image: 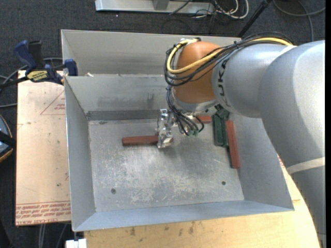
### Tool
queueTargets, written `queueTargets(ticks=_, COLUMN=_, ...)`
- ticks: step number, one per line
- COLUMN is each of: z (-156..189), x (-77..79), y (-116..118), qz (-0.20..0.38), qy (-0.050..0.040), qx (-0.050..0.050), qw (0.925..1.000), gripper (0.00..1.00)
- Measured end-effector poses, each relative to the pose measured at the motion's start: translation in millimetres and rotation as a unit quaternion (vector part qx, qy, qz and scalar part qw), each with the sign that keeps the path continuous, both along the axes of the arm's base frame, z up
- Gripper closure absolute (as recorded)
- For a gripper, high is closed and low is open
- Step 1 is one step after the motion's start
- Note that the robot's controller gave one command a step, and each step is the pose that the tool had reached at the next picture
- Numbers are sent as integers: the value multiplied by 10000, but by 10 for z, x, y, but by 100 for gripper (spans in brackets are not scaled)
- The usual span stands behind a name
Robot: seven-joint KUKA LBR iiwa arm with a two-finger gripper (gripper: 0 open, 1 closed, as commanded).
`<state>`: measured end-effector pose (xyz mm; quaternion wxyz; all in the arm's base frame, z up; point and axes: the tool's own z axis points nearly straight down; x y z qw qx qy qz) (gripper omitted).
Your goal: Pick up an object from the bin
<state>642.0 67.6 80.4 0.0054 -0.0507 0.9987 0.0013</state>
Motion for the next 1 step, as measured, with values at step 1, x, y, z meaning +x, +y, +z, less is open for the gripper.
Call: queueTargets(ticks=1, z=1693, x=-174, y=32, qz=61, qy=-4, qx=-9, qw=10000, gripper=100)
